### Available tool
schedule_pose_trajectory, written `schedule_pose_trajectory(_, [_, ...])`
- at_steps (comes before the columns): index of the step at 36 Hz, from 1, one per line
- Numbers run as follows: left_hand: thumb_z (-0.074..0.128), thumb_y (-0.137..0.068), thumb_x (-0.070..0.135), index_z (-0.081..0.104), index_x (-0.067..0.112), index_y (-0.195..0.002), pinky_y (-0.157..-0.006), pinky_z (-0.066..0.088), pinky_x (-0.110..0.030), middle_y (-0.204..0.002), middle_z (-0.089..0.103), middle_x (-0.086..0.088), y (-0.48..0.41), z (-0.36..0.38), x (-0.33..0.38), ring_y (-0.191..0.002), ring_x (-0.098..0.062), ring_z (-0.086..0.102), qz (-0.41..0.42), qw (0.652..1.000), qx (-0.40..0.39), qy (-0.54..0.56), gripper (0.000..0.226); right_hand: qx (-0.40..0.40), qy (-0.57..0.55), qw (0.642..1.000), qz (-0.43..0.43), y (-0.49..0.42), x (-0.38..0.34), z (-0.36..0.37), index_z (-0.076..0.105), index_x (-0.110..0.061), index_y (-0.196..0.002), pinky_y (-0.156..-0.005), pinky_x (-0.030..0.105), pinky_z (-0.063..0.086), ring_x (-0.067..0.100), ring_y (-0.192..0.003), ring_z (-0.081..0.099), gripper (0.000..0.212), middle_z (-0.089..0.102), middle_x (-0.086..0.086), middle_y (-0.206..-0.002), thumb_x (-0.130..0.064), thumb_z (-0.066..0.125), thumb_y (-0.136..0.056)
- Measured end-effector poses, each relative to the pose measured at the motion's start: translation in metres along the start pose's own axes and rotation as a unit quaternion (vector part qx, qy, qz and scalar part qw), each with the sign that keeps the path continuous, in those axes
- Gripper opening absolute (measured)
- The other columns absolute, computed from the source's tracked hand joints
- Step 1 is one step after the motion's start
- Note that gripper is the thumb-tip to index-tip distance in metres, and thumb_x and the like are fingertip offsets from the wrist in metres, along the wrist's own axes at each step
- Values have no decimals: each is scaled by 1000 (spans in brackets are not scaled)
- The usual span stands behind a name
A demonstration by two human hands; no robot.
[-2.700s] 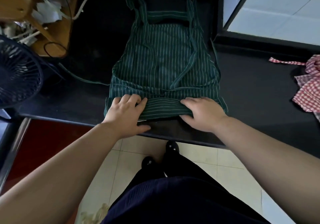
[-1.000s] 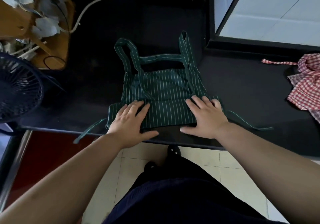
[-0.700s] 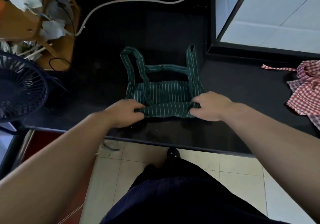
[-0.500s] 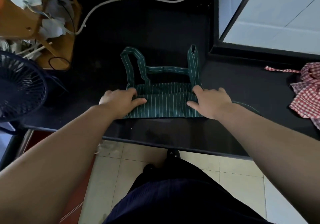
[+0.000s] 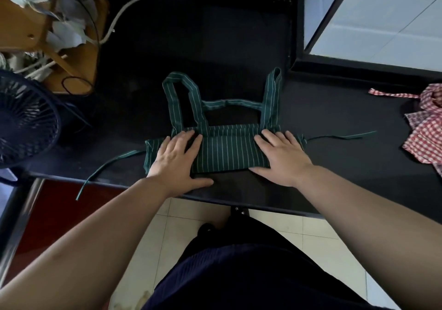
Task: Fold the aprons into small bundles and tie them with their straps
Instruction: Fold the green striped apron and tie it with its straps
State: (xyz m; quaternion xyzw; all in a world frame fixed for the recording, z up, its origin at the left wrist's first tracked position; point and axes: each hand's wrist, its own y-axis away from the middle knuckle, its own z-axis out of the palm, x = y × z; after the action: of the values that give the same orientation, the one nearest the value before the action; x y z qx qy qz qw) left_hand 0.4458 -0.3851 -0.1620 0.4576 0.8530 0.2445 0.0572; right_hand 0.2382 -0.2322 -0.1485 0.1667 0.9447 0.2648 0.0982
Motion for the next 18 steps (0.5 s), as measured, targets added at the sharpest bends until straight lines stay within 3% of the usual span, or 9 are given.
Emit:
schedule_pose_trajectory(3, [54, -83, 66, 13, 26, -154, -117, 16, -41, -148, 10, -3, -1, -12, -1, -138, -26, 12, -1, 999, 26, 19, 91, -18, -31, 999, -7, 0, 3, -13, 18, -24, -152, -120, 38, 3, 21, -146, 15, 74, 11, -1, -160, -63, 36, -92])
schedule_pose_trajectory(6, [39, -87, 69, 8, 24, -155, -118, 13, -40, -153, 17, -2, 0, -17, -10, -141, -23, 19, 31, 999, 10, -34, 87, -48, -17, 999, -5, 0, 8, -23, 16, -27, -153, -119, 38, 10, 25, -146, 13, 76, 9, 1, -161, -67, 35, -90])
schedule_pose_trajectory(8, [12, -80, 81, -5, 22, -154, -120, 1, -45, -160, 7, -4, 4, -13, -12, -147, -24, 10, 37, 995, -4, -97, 97, -79, 25, 997, 4, 1, 9, -22, 1, -28, -153, -119, 40, 4, 29, -147, 4, 83, -3, 3, -161, -71, 32, -89])
schedule_pose_trajectory(10, [-6, -74, 81, -14, 18, -152, -118, -7, -50, -161, -10, -6, 9, -7, -4, -149, -24, -7, 15, 992, -4, -123, 101, -96, 53, 994, 20, 3, 7, -15, -11, -27, -152, -119, 43, -3, 32, -147, -2, 90, -12, 7, -160, -75, 29, -87])
schedule_pose_trajectory(12, [0, -82, 74, -20, 15, -150, -117, -12, -50, -159, -22, -6, 10, -2, 14, -146, -24, -20, 9, 996, 12, -91, 92, -92, 51, 994, 44, 4, 0, -8, -14, -25, -151, -119, 47, -7, 35, -146, -4, 94, -15, 10, -159, -78, 27, -84])
schedule_pose_trajectory(14, [11, -93, 65, -28, 25, -143, -117, -13, -47, -156, -29, -2, 9, 1, 35, -145, -23, -25, 57, 997, 13, -54, 75, -47, 52, 996, 50, 5, -8, -2, -10, -22, -152, -117, 51, -9, 36, -145, -3, 96, -15, 11, -159, -78, 28, -84])
schedule_pose_trajectory(16, [14, -98, 58, -31, 35, -137, -118, -13, -44, -149, -37, 2, 8, 7, 48, -144, -24, -26, 95, 995, 5, -31, 63, 15, 55, 998, 2, 7, -14, 3, -6, -23, -152, -115, 52, -10, 34, -145, 1, 90, -12, 10, -158, -74, 30, -87])
schedule_pose_trajectory(18, [13, -100, 55, -28, 37, -138, -119, -12, -43, -145, -38, 5, 6, 10, 49, -145, -22, -25, 97, 995, 5, -22, 59, 20, 53, 996, -64, 13, -17, 10, -5, -29, -152, -116, 49, -11, 31, -146, 2, 82, -10, 6, -159, -74, 18, -87])
